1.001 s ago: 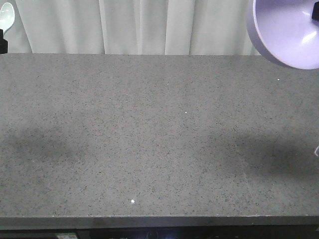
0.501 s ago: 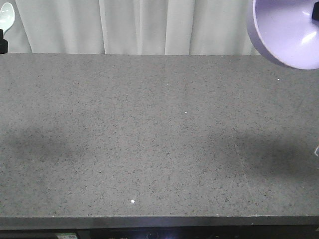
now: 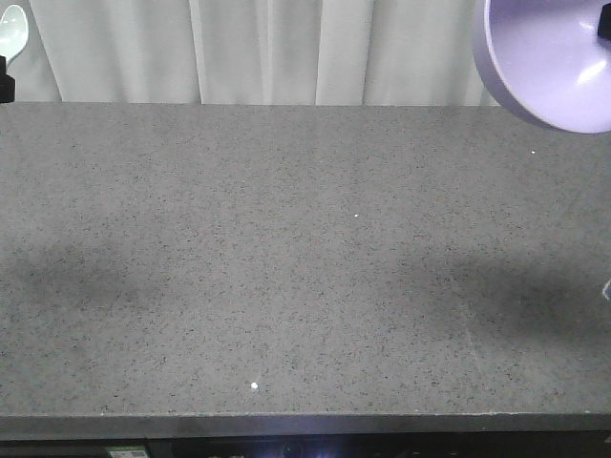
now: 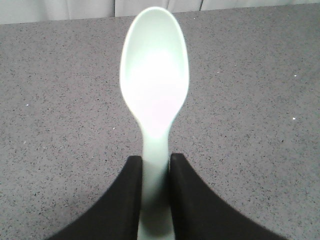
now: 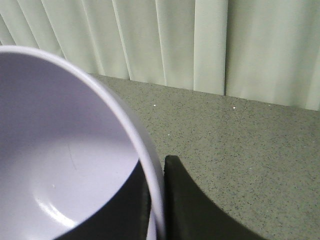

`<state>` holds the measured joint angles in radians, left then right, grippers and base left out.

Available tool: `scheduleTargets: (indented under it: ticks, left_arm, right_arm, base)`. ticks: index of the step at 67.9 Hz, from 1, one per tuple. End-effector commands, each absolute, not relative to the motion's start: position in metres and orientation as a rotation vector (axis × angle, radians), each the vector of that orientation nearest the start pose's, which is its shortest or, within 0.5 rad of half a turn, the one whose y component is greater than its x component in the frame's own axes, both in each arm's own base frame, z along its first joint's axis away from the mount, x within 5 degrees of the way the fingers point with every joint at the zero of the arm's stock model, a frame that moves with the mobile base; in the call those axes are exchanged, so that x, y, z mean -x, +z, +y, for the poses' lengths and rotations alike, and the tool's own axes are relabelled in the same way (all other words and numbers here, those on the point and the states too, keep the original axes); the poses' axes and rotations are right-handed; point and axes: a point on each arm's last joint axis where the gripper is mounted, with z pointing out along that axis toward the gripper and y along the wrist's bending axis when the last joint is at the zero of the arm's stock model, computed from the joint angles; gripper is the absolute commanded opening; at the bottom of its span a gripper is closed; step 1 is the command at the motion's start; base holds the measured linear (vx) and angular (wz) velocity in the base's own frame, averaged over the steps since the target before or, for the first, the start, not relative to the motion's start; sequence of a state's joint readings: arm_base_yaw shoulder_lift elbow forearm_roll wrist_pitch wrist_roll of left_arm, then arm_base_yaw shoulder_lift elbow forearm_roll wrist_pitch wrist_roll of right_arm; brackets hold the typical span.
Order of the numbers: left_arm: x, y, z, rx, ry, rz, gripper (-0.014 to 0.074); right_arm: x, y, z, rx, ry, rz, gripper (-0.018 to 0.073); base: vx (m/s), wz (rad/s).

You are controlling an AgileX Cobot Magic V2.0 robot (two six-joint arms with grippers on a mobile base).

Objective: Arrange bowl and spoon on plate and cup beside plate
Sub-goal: 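Lift the lavender bowl up with the right gripper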

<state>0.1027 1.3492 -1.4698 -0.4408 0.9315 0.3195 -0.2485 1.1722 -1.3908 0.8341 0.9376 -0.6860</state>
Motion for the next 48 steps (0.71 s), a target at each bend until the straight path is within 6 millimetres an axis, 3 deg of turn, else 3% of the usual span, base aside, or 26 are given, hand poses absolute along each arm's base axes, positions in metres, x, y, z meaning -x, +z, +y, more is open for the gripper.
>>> scheduleTargets:
  ticks: [1,48]
  left_arm:
    - [-0.2780,0.4465,-0.0031,-0.104,-0.317,2.104,-0.0008]
    - [-0.2780,0.4465,-0.0031,-0.104,-0.317,2.104,-0.0008]
  right_arm:
    - [-0.2240,0.4826,-0.0018,0.238,0.399,1.817,-0.0003]
    - [-0.2241,0.4826,-0.0018,0.238,0.399,1.817,-0.0003]
  base:
    - [0.00,0.00]
    - [0.00,-0.01]
